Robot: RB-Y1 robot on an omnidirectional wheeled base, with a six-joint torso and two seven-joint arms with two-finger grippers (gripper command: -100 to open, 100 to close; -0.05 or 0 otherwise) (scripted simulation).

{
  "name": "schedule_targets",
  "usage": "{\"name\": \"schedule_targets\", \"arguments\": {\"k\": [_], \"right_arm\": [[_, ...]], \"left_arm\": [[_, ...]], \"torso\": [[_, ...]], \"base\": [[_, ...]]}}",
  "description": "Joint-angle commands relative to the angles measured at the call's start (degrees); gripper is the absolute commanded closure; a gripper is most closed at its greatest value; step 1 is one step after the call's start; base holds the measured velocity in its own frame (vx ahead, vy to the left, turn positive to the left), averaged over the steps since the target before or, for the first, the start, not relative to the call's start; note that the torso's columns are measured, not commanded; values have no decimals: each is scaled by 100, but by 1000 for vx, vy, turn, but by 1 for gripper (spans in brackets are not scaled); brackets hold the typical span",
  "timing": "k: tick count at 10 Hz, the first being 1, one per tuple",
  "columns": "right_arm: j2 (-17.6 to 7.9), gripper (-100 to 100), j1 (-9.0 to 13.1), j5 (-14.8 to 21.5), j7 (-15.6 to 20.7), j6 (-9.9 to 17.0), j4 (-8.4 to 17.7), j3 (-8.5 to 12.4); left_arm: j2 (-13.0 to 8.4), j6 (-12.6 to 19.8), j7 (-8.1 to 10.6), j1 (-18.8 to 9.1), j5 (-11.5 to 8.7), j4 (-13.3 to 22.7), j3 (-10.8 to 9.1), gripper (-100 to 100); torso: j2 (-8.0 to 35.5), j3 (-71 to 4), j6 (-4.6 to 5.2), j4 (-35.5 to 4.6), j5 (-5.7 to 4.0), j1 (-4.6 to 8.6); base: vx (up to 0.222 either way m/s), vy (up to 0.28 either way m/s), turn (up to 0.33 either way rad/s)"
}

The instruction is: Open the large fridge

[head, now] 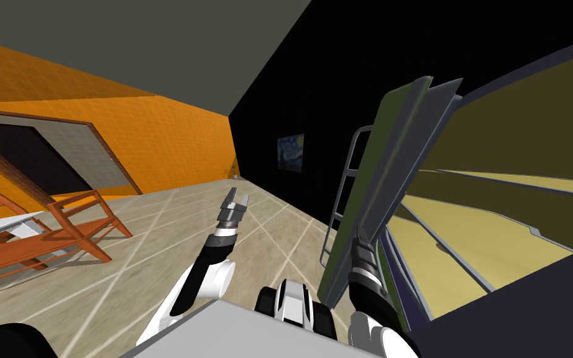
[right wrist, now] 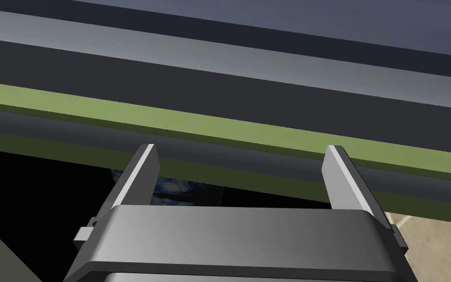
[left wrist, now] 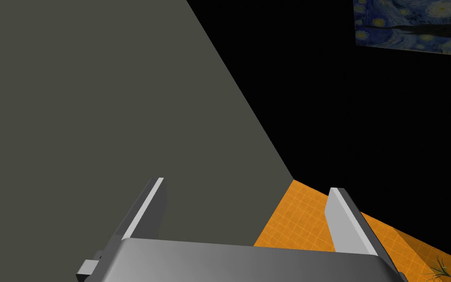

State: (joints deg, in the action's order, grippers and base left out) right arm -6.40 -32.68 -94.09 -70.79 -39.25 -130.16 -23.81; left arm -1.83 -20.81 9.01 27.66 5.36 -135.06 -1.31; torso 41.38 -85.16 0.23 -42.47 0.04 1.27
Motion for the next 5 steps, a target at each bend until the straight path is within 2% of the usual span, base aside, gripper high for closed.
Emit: {"name": "schedule_targets", "arguments": {"k": [1, 5], "right_arm": [[227, -100, 61, -40, 85, -75, -129, 158], [822, -100, 36, -72, 138, -117, -192, 149]], "left_arm": [[0, 0, 0, -1, 0, 0, 0, 0], [0, 0, 0, 0, 0, 0, 0, 0]], "torso": [[1, 0, 9, -5, -3, 29], [-19, -14, 1, -3, 9, -12]], "base": [[17, -1, -1], [24, 20, -5]]}}
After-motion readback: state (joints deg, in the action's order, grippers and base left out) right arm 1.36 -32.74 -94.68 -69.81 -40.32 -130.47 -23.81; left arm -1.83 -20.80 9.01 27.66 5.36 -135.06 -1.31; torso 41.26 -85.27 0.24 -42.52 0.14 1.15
